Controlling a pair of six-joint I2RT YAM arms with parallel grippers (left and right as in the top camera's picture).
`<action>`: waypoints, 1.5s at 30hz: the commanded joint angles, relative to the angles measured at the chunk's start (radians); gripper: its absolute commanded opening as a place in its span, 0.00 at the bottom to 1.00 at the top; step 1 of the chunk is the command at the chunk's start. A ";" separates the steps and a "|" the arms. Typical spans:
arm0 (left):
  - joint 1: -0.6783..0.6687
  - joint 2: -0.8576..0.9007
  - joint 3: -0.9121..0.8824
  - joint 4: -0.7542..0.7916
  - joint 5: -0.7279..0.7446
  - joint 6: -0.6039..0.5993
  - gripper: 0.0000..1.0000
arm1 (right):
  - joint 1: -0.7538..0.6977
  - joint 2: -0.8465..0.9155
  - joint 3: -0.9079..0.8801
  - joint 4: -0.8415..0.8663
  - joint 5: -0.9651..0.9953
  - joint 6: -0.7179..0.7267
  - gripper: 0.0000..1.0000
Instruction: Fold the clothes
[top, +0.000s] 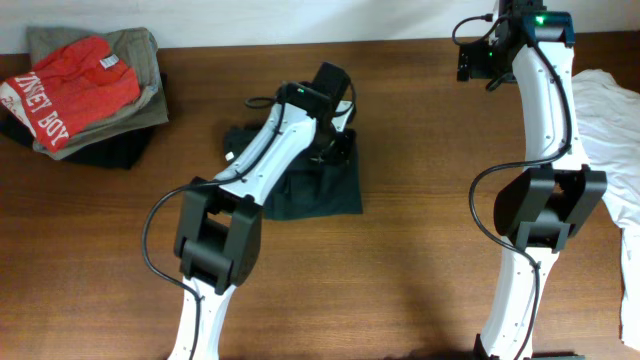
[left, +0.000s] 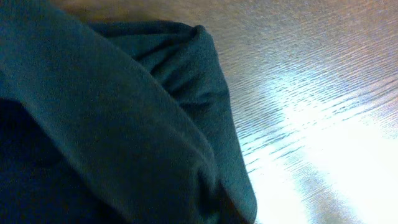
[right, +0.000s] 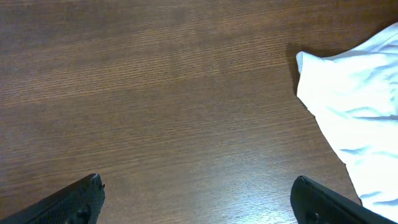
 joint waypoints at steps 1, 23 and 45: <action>-0.025 0.019 0.015 0.017 0.000 -0.005 0.63 | 0.004 -0.023 0.019 0.000 0.009 0.004 0.99; 0.261 0.153 0.499 -0.499 -0.195 0.118 0.99 | 0.004 -0.023 0.019 0.000 0.009 0.004 0.99; 0.180 0.227 0.483 -0.568 -0.103 0.114 0.00 | 0.004 -0.023 0.019 0.000 0.009 0.004 0.99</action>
